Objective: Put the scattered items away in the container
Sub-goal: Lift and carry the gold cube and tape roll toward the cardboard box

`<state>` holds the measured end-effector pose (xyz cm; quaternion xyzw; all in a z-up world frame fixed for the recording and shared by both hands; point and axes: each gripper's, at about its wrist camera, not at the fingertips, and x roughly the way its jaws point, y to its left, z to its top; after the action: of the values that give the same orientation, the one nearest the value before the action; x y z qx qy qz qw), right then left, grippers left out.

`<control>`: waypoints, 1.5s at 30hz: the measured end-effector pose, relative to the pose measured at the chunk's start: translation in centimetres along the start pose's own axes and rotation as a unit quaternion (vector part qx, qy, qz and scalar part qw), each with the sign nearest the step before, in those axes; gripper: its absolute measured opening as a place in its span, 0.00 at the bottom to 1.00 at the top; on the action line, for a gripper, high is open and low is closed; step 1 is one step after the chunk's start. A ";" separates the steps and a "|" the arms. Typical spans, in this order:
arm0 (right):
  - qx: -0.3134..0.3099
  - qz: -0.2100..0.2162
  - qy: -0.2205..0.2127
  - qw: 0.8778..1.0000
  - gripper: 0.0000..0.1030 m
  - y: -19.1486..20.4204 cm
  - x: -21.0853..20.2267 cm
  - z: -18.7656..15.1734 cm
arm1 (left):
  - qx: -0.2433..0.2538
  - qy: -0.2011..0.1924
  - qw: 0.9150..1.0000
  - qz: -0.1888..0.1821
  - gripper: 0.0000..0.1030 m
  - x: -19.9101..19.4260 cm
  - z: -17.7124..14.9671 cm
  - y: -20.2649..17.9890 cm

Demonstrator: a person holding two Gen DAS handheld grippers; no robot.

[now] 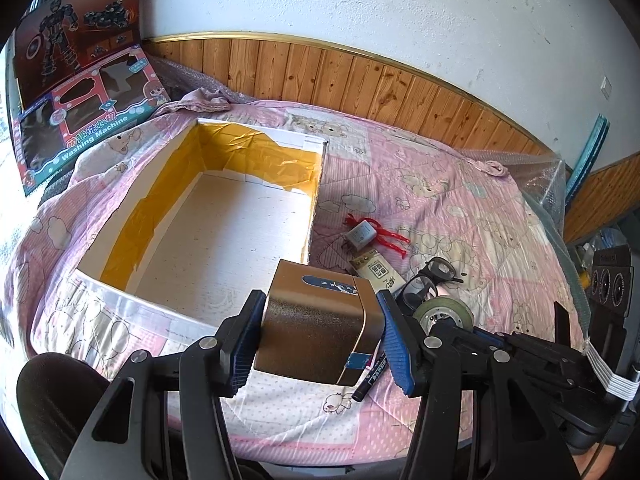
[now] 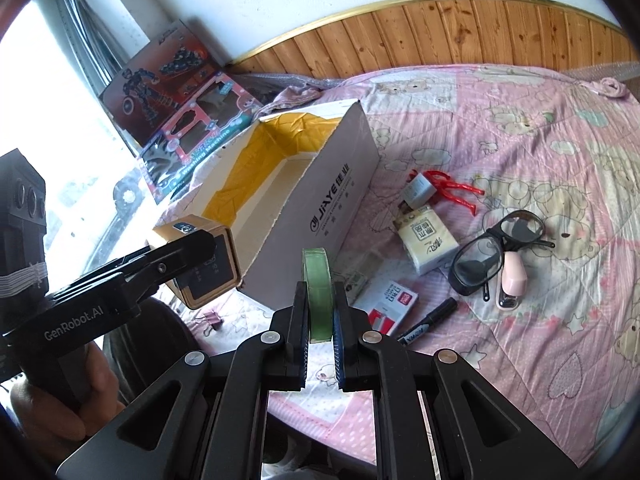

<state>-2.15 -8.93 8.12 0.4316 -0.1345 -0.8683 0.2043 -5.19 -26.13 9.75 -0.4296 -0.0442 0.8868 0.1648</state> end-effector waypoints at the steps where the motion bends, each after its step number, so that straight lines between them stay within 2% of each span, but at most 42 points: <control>1: -0.003 0.002 0.000 1.000 0.10 0.4 0.0 0.2 | -0.003 -0.001 1.000 0.000 0.55 0.0 0.1 0.3; 15: -0.037 0.020 0.003 0.999 0.10 4.5 1.7 2.7 | -0.040 -0.013 0.999 0.009 0.55 -0.7 0.8 4.8; 31: -0.049 0.033 0.022 0.998 0.10 7.0 4.5 4.7 | -0.081 -0.009 0.997 0.014 0.55 0.4 1.4 9.5; 45: -0.068 0.040 0.038 0.996 0.10 8.9 7.1 6.0 | -0.104 -0.010 0.994 0.016 0.55 1.3 2.2 12.2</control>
<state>-8.69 -19.75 10.38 0.4439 -0.0848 -0.8494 0.2727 -10.75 -37.05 7.41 -0.4365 -0.1308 0.8840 0.1042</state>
